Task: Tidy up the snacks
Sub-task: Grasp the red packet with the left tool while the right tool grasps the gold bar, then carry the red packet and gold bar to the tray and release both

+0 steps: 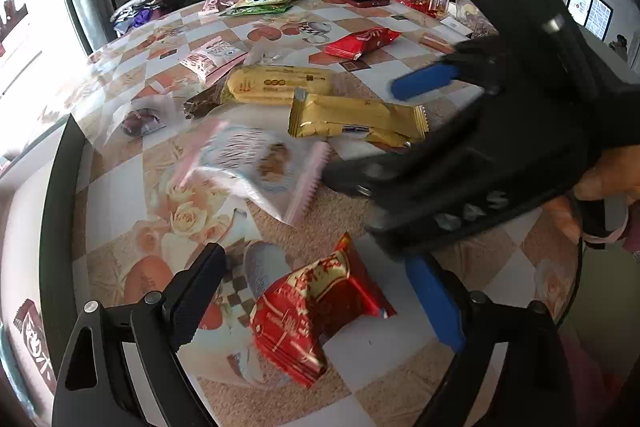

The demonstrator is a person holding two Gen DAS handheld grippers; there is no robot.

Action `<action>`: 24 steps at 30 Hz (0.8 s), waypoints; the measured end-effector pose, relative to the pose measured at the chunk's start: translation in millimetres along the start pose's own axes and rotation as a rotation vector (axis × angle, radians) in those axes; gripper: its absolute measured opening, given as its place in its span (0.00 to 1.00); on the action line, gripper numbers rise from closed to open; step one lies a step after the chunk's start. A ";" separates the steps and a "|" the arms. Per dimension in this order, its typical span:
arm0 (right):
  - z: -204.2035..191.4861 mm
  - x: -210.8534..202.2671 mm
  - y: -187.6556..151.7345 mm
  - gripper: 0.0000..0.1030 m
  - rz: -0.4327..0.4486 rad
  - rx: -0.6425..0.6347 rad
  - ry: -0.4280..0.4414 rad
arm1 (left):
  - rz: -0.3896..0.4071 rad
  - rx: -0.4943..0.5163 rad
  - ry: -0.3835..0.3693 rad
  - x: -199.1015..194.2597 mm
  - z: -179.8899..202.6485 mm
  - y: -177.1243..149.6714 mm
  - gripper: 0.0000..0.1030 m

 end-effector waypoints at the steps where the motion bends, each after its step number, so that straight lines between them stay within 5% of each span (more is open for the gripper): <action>1: -0.3 -0.4 3.4 0.89 0.007 0.000 0.001 | -0.003 0.000 0.002 0.8 0.9 0.7 0.90; 3: -0.8 -4.8 9.0 0.49 0.020 0.016 -0.004 | -0.013 -0.009 0.002 1.8 2.7 2.3 0.86; 5: 1.3 -7.8 9.4 0.27 0.012 0.042 -0.012 | -0.002 -0.009 -0.001 -0.3 5.6 4.0 0.69; 6: 2.2 -9.0 7.0 0.26 0.012 0.055 -0.012 | 0.004 -0.003 -0.008 -3.3 8.6 4.5 0.48; 8: 3.1 -12.3 4.8 0.24 0.022 0.079 -0.008 | 0.004 -0.001 -0.015 -6.6 11.8 3.4 0.28; 17: 7.7 -49.3 -27.4 0.23 0.107 0.338 0.175 | 0.084 -0.214 -0.091 -40.9 -7.9 -4.3 0.12; 24: -1.3 -79.7 -38.7 0.23 0.142 0.374 0.150 | 0.144 -0.239 -0.071 -73.1 -22.3 -11.0 0.12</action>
Point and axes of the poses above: each gripper's, at about its wrist camera, not at the fingertips, and x roughly the way its jaws point, z to its right, y to its top, the point moved 10 cm from there along x, roughly the way its jaws point, and after that the axes turned 13 degrees about -x, right-handed, at the moved point
